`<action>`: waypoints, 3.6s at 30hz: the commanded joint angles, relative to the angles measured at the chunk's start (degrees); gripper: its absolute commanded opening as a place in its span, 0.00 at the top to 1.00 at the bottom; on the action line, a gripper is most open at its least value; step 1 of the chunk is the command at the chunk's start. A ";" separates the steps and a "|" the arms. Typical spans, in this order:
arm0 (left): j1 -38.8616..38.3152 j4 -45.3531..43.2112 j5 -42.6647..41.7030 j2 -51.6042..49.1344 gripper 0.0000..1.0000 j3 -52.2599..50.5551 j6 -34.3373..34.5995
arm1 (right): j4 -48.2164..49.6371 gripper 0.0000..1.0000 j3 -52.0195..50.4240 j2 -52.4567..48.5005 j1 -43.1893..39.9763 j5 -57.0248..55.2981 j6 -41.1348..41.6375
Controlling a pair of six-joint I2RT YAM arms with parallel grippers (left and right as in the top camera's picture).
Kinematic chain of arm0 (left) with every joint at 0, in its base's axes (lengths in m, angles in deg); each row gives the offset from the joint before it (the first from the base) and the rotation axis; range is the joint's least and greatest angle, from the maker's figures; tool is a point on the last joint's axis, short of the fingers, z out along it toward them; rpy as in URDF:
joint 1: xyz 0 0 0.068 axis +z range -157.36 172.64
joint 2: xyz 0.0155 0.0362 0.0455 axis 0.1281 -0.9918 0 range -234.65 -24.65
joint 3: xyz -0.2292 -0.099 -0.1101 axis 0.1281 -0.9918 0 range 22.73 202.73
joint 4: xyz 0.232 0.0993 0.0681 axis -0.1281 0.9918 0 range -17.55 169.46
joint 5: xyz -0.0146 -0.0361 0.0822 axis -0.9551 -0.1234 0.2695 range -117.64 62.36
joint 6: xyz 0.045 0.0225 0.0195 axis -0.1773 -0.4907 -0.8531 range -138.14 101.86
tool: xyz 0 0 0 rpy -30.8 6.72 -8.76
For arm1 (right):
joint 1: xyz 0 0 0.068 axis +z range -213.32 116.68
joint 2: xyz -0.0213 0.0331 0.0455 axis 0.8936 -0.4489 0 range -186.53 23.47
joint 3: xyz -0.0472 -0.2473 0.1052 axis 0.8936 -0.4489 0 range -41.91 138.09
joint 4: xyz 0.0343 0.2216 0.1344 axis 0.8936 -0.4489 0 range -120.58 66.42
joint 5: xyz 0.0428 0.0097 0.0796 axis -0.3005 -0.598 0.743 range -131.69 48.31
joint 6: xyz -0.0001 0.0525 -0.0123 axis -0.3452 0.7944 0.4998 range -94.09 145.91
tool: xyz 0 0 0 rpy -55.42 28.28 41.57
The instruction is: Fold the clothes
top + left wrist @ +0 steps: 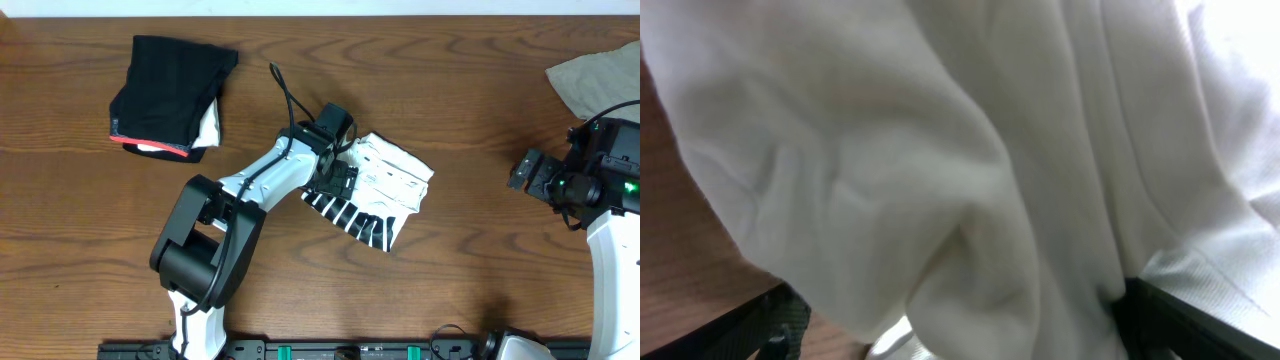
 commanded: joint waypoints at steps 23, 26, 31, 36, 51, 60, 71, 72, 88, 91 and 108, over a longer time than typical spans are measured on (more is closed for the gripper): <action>0.09 -0.07 -9.60 -3.80 0.23 -1.07 -3.67 | -0.02 0.01 -0.26 0.00 -0.28 -0.37 -0.07; 0.09 -0.39 -9.60 -3.91 0.30 -1.75 -3.67 | -0.02 0.01 -0.26 0.00 -0.28 -0.37 -0.07; 0.09 -0.48 -9.60 -4.02 0.82 -2.10 -3.67 | -0.02 0.01 -0.26 0.00 -0.28 -0.37 -0.07; 0.11 -0.35 -9.62 -3.65 0.95 -2.05 -3.67 | -0.02 0.01 -0.26 0.00 -0.28 -0.37 -0.07; 0.26 1.84 -4.35 8.31 0.94 1.22 -6.54 | -0.02 0.01 -0.26 0.00 -0.28 -0.37 -0.07; 0.13 1.75 -3.13 8.98 0.94 0.79 -6.71 | -0.02 0.01 -0.26 0.00 -0.28 -0.37 -0.07; 0.00 1.75 -5.03 2.75 0.94 -1.27 -6.67 | -0.02 0.01 -0.26 0.00 -0.28 -0.37 -0.07; 0.04 1.68 -5.84 2.43 0.93 -1.27 -6.67 | -0.02 0.01 -0.26 0.00 -0.28 -0.37 -0.07; 3.58 0.94 -23.65 2.10 0.52 -1.27 -7.13 | -0.02 0.01 -0.26 0.00 -0.28 -0.37 -0.07; 5.01 0.94 -29.49 2.10 0.44 -1.27 -8.41 | -0.02 0.01 -0.26 -0.02 -0.28 -0.37 -0.07; 5.70 8.37 -33.20 1.79 0.26 -1.29 -20.63 | -0.02 0.01 -0.26 0.00 -0.28 -0.37 -0.07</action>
